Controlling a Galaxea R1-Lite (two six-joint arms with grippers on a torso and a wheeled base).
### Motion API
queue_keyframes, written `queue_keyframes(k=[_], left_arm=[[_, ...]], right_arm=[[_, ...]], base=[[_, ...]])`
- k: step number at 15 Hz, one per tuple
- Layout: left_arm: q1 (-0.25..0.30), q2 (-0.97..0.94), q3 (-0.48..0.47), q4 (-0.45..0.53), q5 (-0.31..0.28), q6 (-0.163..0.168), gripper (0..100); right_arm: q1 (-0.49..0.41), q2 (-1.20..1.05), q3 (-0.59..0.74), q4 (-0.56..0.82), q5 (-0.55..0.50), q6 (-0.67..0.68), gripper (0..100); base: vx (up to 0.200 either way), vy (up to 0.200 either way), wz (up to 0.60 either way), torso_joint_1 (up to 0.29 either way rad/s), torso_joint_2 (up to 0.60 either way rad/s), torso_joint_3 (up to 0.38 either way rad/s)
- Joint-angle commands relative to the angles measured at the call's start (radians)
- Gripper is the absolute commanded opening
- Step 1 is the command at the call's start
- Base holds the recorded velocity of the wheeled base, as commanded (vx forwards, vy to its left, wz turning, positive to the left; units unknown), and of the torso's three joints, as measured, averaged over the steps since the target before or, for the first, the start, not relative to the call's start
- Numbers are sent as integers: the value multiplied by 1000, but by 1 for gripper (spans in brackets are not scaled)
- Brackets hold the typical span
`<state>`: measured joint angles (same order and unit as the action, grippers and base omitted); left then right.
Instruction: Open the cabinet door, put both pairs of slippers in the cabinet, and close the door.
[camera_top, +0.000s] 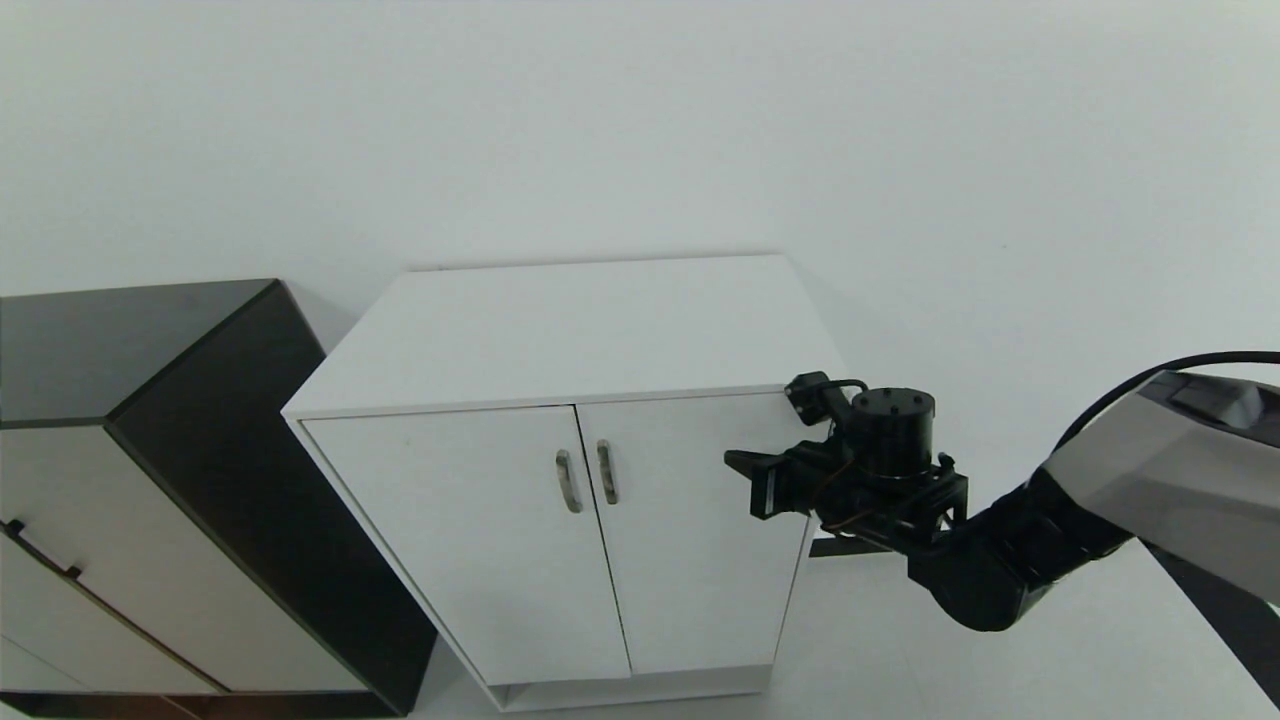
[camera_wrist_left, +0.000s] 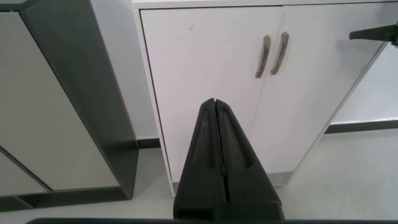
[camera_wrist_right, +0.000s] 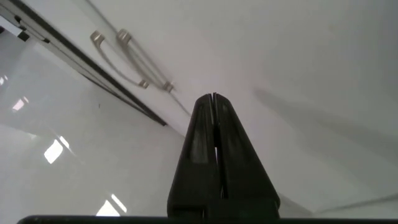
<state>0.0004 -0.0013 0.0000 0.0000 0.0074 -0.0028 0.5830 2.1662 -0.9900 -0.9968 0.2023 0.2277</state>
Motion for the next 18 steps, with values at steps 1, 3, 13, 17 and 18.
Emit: queue_keyframes(k=[1, 3, 13, 17, 18], left_arm=[[1, 1, 0, 0, 0, 0, 0], [1, 1, 0, 0, 0, 0, 0], [1, 1, 0, 0, 0, 0, 0], [1, 1, 0, 0, 0, 0, 0], [1, 1, 0, 0, 0, 0, 0]], right_arm=[[3, -105, 103, -3, 2, -1, 0], [0, -160, 202, -20, 2, 2, 0], [-144, -284, 895, -513, -4, -33, 0], [-157, -302, 990, -559, -70, -37, 0], [-155, -315, 990, -519, -92, -39, 0]], base=[[0, 0, 0, 0, 0, 0], [0, 0, 0, 0, 0, 0], [0, 0, 0, 0, 0, 0], [0, 0, 0, 0, 0, 0], [0, 0, 0, 0, 0, 0]])
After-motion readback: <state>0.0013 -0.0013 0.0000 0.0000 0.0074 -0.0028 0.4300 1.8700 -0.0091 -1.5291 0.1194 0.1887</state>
